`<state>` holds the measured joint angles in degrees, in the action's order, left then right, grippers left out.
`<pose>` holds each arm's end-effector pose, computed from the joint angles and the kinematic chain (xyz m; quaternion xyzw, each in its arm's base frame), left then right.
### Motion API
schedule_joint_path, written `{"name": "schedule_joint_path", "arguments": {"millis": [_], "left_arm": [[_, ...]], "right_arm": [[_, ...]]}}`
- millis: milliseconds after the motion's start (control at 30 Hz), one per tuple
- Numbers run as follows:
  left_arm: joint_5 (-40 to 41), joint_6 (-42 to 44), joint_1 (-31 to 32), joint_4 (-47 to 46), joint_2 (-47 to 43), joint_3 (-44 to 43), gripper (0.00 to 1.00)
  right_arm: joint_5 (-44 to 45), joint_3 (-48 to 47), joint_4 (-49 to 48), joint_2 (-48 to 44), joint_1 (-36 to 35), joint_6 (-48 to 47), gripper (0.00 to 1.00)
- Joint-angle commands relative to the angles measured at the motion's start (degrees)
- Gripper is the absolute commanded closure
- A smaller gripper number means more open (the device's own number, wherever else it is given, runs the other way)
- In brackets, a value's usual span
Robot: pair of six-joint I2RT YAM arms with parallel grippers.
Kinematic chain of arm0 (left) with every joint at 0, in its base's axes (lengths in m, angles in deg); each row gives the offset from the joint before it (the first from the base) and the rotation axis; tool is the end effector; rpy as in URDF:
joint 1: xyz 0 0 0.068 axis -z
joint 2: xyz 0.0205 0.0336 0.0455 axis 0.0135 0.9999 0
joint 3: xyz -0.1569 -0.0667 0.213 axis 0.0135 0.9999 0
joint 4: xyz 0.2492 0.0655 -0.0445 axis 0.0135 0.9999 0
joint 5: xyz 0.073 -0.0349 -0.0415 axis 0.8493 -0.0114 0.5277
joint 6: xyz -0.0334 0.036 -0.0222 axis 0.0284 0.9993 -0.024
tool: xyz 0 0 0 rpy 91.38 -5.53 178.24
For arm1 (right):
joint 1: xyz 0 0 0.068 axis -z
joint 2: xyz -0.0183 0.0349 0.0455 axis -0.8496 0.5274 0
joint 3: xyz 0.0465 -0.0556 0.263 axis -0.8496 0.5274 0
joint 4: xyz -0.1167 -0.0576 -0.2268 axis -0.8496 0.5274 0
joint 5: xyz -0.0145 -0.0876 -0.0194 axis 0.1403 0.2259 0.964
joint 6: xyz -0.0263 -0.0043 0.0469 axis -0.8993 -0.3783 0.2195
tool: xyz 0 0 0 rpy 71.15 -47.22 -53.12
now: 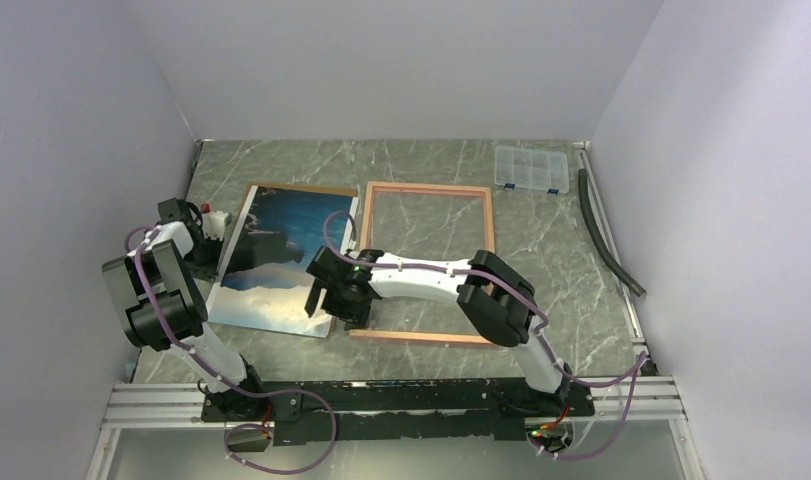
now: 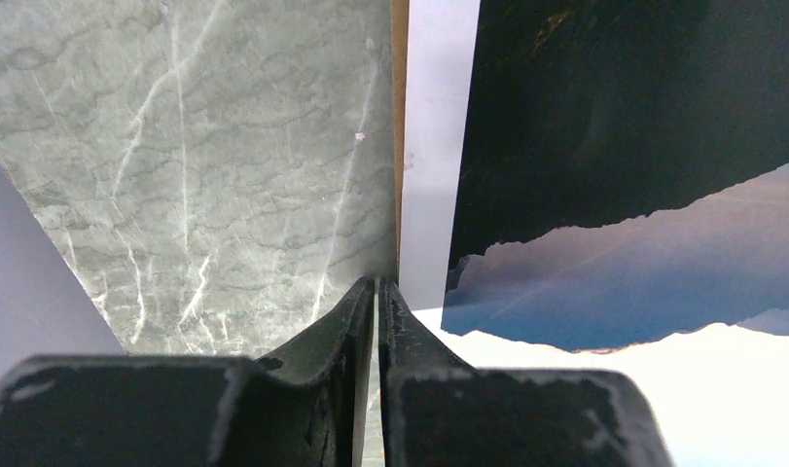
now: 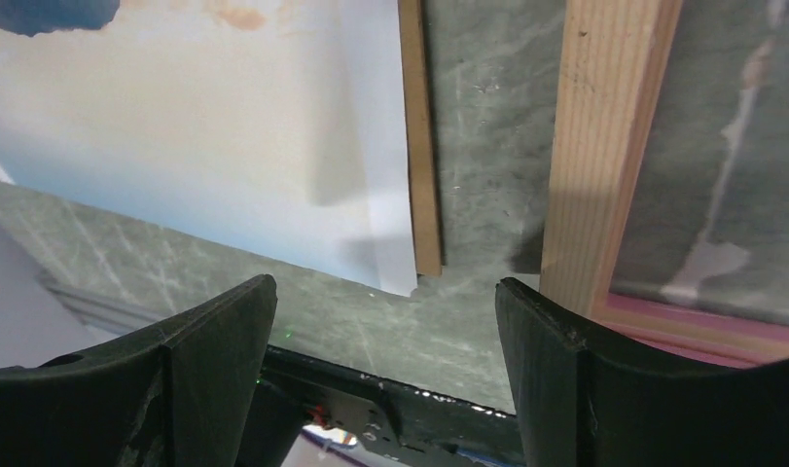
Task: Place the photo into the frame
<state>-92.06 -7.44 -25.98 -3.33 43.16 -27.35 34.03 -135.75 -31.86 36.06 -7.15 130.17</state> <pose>0.2860 0.1321 0.1618 0.0462 0.9842 0.0498 0.1637 0.1864 0.4061 0.1704 0.1247 0.9661 0.2167 0.0644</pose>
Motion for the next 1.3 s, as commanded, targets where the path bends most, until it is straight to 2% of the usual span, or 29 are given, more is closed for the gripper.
{"name": "schedule_joint_path", "arguments": {"millis": [0,133,400,567,733,1033,1267], "left_arm": [[-1.3,1.2,-0.5,2.0,-1.2,0.0,0.88],[-1.5,1.4,-0.8,2.4,-1.3,-0.4,0.88],[-1.6,2.1,-0.9,2.2,-1.5,-0.1,0.89],[-1.7,2.3,-0.9,2.1,-1.9,0.6,0.89],[-1.6,2.5,-1.0,1.7,-2.2,1.7,0.9],[-1.6,2.9,-0.9,2.0,-2.6,1.6,0.91],[-0.8,3.8,-0.9,2.2,-2.9,1.4,0.92]], "right_arm": [[6.2,-8.8,9.5,2.3,-1.6,-4.3,0.13],[6.1,-17.8,14.3,7.2,-2.2,-6.2,0.13],[1.4,-10.0,8.4,5.2,-1.9,-2.8,0.12],[-1.9,-8.7,6.7,6.7,-2.0,-1.2,0.12],[-2.8,-4.0,-1.4,5.7,-2.1,2.6,0.13],[2.9,-1.5,-5.2,4.4,-3.1,6.2,0.17],[7.5,1.6,-14.5,-0.8,-4.2,1.5,0.21]]}}
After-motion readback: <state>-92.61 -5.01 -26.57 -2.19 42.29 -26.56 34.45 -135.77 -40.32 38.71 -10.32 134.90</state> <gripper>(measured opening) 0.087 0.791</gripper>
